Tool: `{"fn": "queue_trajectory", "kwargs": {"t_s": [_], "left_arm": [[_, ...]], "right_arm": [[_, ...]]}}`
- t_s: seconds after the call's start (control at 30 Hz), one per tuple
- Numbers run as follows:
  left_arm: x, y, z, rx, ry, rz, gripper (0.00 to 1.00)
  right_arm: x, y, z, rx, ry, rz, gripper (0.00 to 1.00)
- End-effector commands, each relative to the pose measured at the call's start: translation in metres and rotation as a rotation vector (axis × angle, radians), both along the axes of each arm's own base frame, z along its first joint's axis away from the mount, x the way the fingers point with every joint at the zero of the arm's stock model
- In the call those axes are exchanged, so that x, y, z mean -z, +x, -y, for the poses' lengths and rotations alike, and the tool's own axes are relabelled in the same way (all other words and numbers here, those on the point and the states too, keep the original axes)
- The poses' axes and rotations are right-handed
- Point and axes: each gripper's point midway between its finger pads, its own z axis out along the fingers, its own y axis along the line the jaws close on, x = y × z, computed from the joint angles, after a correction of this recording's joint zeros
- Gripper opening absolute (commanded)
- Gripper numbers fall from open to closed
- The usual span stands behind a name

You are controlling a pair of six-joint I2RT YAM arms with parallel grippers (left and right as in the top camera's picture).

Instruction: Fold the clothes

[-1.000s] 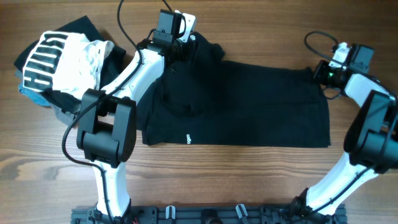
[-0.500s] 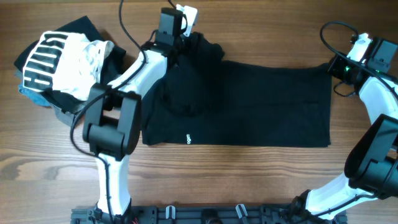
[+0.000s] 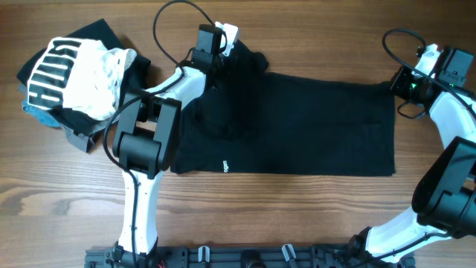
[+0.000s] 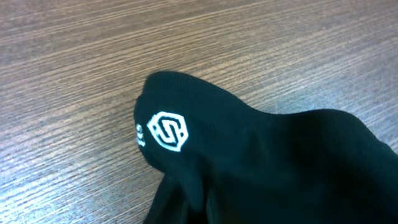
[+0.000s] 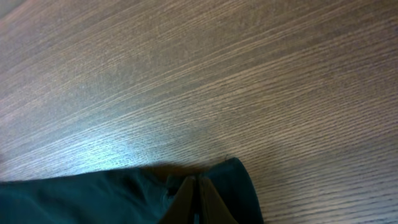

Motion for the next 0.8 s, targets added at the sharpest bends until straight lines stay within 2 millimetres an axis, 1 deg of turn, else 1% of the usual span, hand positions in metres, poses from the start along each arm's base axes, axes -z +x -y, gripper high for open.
{"fn": "queue_trajectory", "kwargs": {"t_s": [0.0, 0.07, 0.13, 0.23, 0.37, 0.47, 0.53, 0.63, 0.77], "left_arm": [[-0.021, 0.001, 0.004, 0.002, -0.036, 0.016, 0.04], [-0.042, 0.0, 0.004, 0.003, -0.041, 0.034, 0.04], [-0.058, -0.003, 0.002, -0.003, -0.037, 0.04, 0.04], [-0.068, -0.011, -0.005, -0.019, -0.012, 0.014, 0.04], [-0.079, -0.028, -0.012, -0.022, 0.01, -0.041, 0.04], [-0.088, -0.042, -0.014, -0.04, 0.005, -0.092, 0.04], [-0.088, -0.058, -0.018, -0.048, 0.015, -0.156, 0.04], [-0.081, -0.081, -0.026, -0.049, 0.053, -0.254, 0.04], [-0.075, -0.119, -0.039, -0.052, 0.108, -0.4, 0.04]], "right_arm": [[-0.002, -0.001, -0.003, 0.004, 0.008, -0.002, 0.04], [-0.001, -0.003, -0.004, 0.004, 0.013, -0.012, 0.04], [-0.003, -0.006, -0.005, 0.005, 0.017, -0.021, 0.04], [-0.014, -0.01, -0.006, 0.006, 0.014, -0.015, 0.04], [-0.035, -0.017, -0.009, 0.031, 0.024, 0.003, 0.04], [-0.04, -0.025, -0.011, 0.058, 0.043, -0.016, 0.04], [-0.036, -0.034, -0.013, 0.067, 0.052, -0.058, 0.04], [-0.027, -0.048, -0.015, 0.081, 0.058, -0.128, 0.05], [-0.016, -0.072, -0.006, 0.166, 0.05, -0.235, 0.04]]}}
